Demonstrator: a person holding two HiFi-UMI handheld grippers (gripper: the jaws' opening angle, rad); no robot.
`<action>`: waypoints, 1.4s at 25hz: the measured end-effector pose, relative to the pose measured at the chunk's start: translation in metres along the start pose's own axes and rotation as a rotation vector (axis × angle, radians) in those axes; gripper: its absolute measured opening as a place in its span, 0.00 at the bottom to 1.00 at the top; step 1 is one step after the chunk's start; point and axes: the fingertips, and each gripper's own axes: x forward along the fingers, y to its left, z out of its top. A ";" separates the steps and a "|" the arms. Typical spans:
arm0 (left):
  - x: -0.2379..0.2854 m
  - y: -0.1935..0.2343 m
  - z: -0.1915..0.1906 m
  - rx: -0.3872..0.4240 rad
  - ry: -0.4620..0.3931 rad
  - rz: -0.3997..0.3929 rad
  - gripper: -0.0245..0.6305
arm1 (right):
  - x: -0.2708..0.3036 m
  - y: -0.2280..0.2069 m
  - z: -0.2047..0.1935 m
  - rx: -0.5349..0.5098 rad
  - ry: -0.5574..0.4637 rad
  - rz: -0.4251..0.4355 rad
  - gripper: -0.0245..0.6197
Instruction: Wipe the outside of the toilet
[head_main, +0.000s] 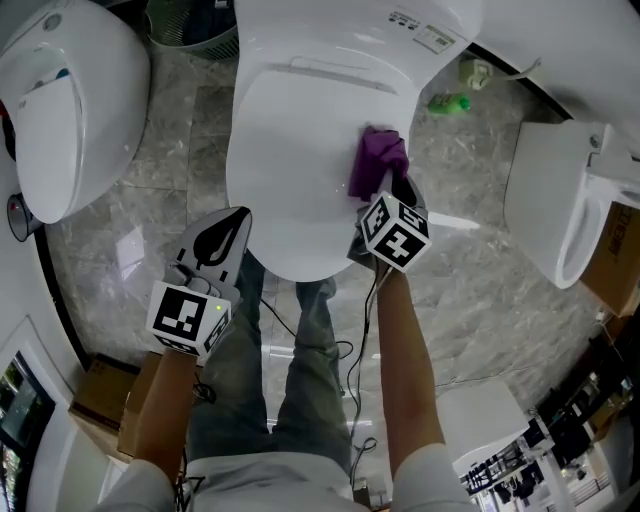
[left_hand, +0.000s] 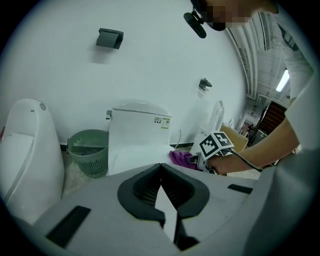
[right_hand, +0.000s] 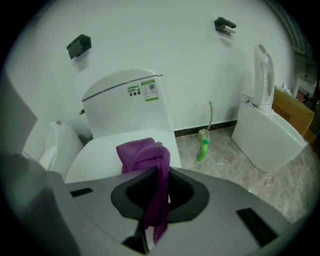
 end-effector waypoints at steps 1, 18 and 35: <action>0.002 -0.003 0.001 0.002 0.004 -0.001 0.06 | 0.001 -0.008 0.000 0.000 0.001 -0.009 0.13; 0.018 -0.034 0.008 0.017 -0.009 -0.029 0.06 | -0.043 -0.145 0.018 0.048 -0.086 -0.187 0.13; -0.036 0.042 0.029 -0.033 -0.091 0.095 0.06 | -0.083 0.101 0.043 -0.008 -0.165 0.308 0.13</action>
